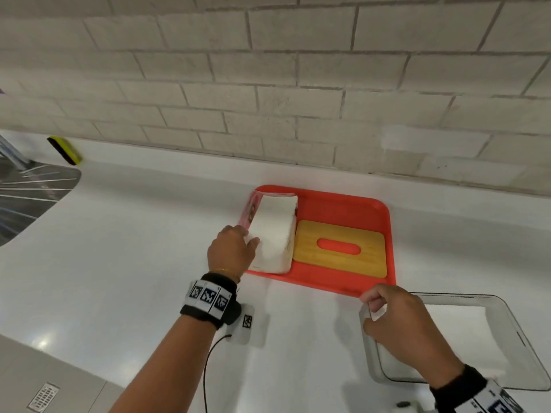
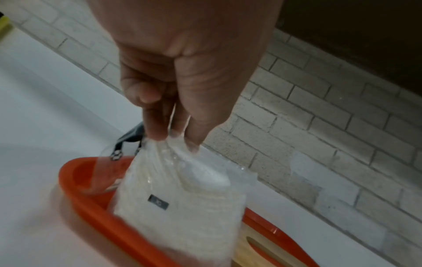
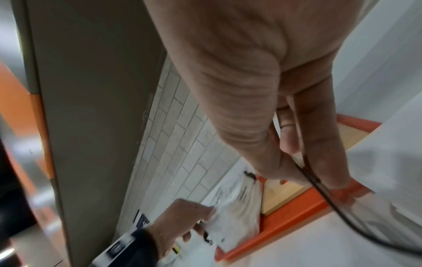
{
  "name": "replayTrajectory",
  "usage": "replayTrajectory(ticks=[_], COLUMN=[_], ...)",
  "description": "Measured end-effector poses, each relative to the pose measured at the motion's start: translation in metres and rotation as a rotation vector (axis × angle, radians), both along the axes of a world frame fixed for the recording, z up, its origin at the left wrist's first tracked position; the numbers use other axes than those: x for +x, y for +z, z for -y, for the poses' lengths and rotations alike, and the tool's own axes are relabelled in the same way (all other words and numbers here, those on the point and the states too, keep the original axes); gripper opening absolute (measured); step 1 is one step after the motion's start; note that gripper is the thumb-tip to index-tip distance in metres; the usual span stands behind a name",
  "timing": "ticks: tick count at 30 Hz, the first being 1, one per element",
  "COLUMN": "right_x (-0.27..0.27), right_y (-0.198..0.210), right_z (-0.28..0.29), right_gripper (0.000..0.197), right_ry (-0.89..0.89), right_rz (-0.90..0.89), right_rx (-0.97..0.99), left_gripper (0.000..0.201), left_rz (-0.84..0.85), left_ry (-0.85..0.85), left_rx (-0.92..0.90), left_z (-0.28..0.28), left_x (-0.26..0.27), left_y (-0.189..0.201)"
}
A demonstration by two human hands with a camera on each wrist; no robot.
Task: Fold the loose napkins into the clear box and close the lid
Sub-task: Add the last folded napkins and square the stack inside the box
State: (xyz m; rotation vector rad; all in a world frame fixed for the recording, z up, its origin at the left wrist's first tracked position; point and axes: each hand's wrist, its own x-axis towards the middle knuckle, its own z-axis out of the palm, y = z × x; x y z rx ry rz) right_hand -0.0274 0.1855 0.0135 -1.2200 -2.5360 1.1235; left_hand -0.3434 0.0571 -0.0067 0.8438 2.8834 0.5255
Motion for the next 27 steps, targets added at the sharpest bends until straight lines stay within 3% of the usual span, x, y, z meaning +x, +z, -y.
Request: replayTrajectory(ticks=[2,6,9,13,17,27], right_x=[-0.008,-0.032,-0.051,-0.064,-0.063,-0.070], right_y=[0.000,-0.002,0.001,0.011,0.017,0.017], right_z=[0.011,0.033,0.047,0.058,0.056,0.057], right_gripper=[0.037,0.035,0.037,0.054,0.066,0.068], right_ry=[0.049,0.165,0.208,0.304,0.464,0.481], right_rz=[-0.005,-0.022,-0.038,-0.044,-0.041,-0.106], right_rx=[-0.038,-0.113,-0.200,-0.329,-0.317,-0.322], left_gripper=[0.053,0.061,0.058,0.051,0.045,0.034], left_rz=[0.018,0.094,0.140,0.255,0.364,0.484], left_ry=[0.015,0.039,0.077,0.138,0.143,0.162], left_rx=[-0.143,-0.155,-0.111,0.000,0.086,0.195], left_z=[-0.011,-0.021,-0.019,-0.013,-0.009,-0.004], left_x=[-0.009,-0.016,-0.017,-0.020,-0.026,-0.026], left_y=[-0.001,-0.006,-0.007,-0.008,-0.011,-0.007])
